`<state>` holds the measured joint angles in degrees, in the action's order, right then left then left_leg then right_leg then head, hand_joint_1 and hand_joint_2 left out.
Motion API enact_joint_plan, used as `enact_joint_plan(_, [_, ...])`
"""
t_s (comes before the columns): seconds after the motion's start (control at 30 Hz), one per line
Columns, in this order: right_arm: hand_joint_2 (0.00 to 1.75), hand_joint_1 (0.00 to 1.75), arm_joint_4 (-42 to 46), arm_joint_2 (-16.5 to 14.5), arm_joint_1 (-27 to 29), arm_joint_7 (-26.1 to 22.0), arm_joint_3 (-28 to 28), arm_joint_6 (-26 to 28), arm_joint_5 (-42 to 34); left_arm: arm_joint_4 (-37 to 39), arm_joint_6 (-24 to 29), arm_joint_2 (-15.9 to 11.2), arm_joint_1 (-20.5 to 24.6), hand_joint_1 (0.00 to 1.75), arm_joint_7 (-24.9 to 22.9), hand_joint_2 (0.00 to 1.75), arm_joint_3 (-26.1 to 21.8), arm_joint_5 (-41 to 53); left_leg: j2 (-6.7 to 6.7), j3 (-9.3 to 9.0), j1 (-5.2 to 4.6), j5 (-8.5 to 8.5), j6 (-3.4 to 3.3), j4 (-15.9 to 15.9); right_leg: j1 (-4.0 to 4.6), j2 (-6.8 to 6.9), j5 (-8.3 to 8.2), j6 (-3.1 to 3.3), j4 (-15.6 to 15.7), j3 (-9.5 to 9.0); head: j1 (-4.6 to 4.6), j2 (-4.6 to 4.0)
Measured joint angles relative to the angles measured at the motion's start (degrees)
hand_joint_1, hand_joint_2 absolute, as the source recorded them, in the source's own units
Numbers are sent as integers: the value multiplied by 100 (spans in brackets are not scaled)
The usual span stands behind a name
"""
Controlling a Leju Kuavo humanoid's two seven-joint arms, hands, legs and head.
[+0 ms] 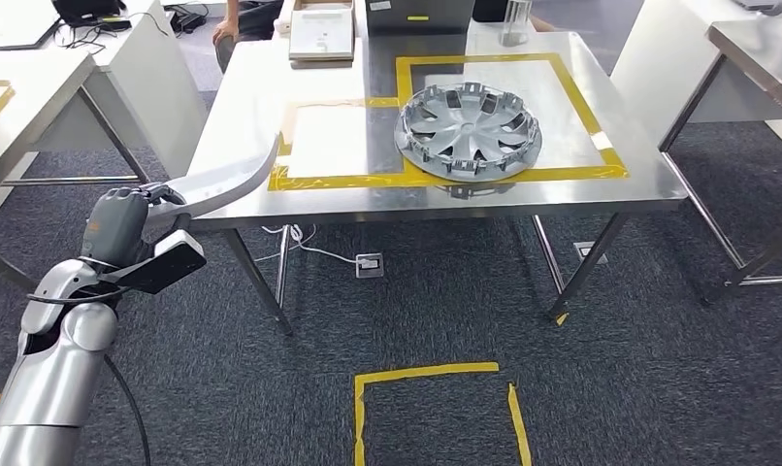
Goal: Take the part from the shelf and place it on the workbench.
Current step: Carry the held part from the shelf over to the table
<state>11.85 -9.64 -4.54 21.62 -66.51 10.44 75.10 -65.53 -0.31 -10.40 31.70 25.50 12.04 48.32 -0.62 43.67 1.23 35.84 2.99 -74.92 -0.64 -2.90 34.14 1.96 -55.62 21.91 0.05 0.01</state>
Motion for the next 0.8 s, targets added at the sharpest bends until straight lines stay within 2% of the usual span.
enact_joint_plan(0.03, [0,0,-1,-11,18,22,-2,-2,7,4,-3,-2,-15,157,3,175,-8,1,-3,105,21,-67,38,269,-47,-70,120,-34,43,-178,1,1])
enact_joint_plan(0.07, [0,0,-1,-20,35,51,-3,-3,14,17,-7,-11,-39,157,6,175,-20,3,-29,164,52,-469,91,662,-92,-141,254,-74,88,-335,-3,1])
enact_joint_plan(0.1, [0,0,-1,-25,41,66,-7,-4,18,52,-14,-26,-72,157,7,175,-33,5,-80,202,92,-1114,142,1140,-126,-211,396,-119,105,-493,-18,1])
enact_joint_plan(0.13, [0,0,-1,-30,39,42,-10,-4,21,86,-29,-39,-107,157,5,175,-44,11,-125,210,110,-1633,169,1438,-151,-289,522,-171,154,-607,-40,1])
enact_joint_plan(0.17, [0,0,-1,-31,34,15,-15,-6,25,104,-40,-50,-145,157,3,175,-56,18,-161,212,120,-2002,158,1604,-174,-355,627,-229,238,-712,-68,1])
enact_joint_plan(0.2, [0,0,-1,-32,21,-20,-19,-7,28,105,-48,-56,-158,157,6,175,-66,23,-159,203,116,-2064,109,1619,-186,-401,658,-285,308,-827,-89,0])
enact_joint_plan(0.23, [0,0,-1,-33,4,-36,-19,-8,33,76,-49,-56,-147,157,8,175,-75,27,-124,147,100,-1874,40,1497,-195,-433,602,-331,348,-893,-93,0])
enact_joint_plan(0.27, [0,0,-1,-33,-13,-8,-20,-8,38,40,-40,-55,-131,157,14,175,-87,27,-90,58,102,-1746,-28,1486,-198,-381,470,-361,213,-894,-87,0])
enact_joint_plan(0.3, [0,0,-1,-33,-27,22,-20,-7,42,20,-33,-52,-106,157,23,175,-95,26,-48,-84,100,-1607,-81,1517,-186,-258,294,-370,-117,-765,-66,-1])
enact_joint_plan(0.33, [0,0,-1,-34,-39,45,-21,-6,45,13,-27,-50,-103,157,23,175,-99,25,-6,-271,97,-1491,-122,1576,-170,-101,172,-363,-561,-511,-42,0])
enact_joint_plan(0.37, [0,0,-1,-35,-42,32,-23,-3,46,19,-28,-48,-127,157,20,175,-104,26,41,-489,88,-1379,-152,1669,-140,74,162,-346,-1031,-172,-22,1])
enact_joint_plan(0.4, [0,0,-1,-36,-41,-24,-28,4,46,34,-30,-49,-164,157,16,175,-107,28,92,-725,71,-1282,-171,1773,-98,192,294,-327,-1390,185,-7,1])
enact_joint_plan(0.43, [0,0,-1,-36,-36,-102,-35,21,44,51,-30,-46,-202,157,4,175,-111,33,130,-974,50,-1189,-187,1891,-51,246,525,-311,-1586,520,2,2])
enact_joint_plan(0.47, [0,0,-1,-36,-25,-178,-43,48,42,61,-17,-38,-227,157,-4,175,-114,47,154,-1226,25,-1094,-196,2014,-5,262,766,-292,-1628,825,5,2])
enact_joint_plan(0.5, [0,0,-1,-36,-7,-229,-51,78,38,63,24,-26,-237,157,-19,175,-115,77,166,-1474,0,-1002,-199,2130,30,263,921,-263,-1534,1099,12,2])
enact_joint_plan(0.53, [0,0,-1,-36,15,-247,-58,111,34,61,82,-12,-236,157,-38,175,-117,113,176,-1711,-29,-900,-201,2235,60,263,888,-216,-1332,1337,19,2])
enact_joint_plan(0.57, [0,0,-1,-36,40,-249,-62,138,32,59,141,2,-234,157,-53,175,-118,155,193,-1931,-57,-791,-205,2316,92,263,569,-148,-1033,1543,26,2])
enact_joint_plan(0.63, [0,0,-2,-36,112,-272,-69,188,27,91,218,14,-256,157,-63,175,-121,204,197,-2242,-116,-532,-207,2362,173,278,-761,-8,-276,1860,34,1])
enact_joint_plan(0.67, [0,0,-3,-36,137,-300,-72,208,21,105,230,9,-267,157,-58,175,-126,211,190,-2353,-145,-363,-203,2347,213,272,-1348,35,-37,1948,27,1])
enact_joint_plan(0.7, [0,0,-4,-36,150,-296,-75,226,11,104,240,3,-274,157,-49,175,-138,204,169,-2455,-165,-229,-190,2286,234,251,-1698,53,75,1989,17,1])
enact_joint_plan(0.77, [0,0,-5,-44,101,-168,-76,254,-18,56,274,-30,-220,157,-23,175,-189,175,144,-2552,-167,-120,-161,2054,238,202,-1691,82,-29,1914,4,2])
enact_joint_plan(0.8, [0,0,-5,-48,65,-71,-79,267,-37,32,306,-56,-178,157,-8,175,-221,163,128,-2501,-150,-169,-140,1805,229,188,-1622,116,-61,1845,5,1])
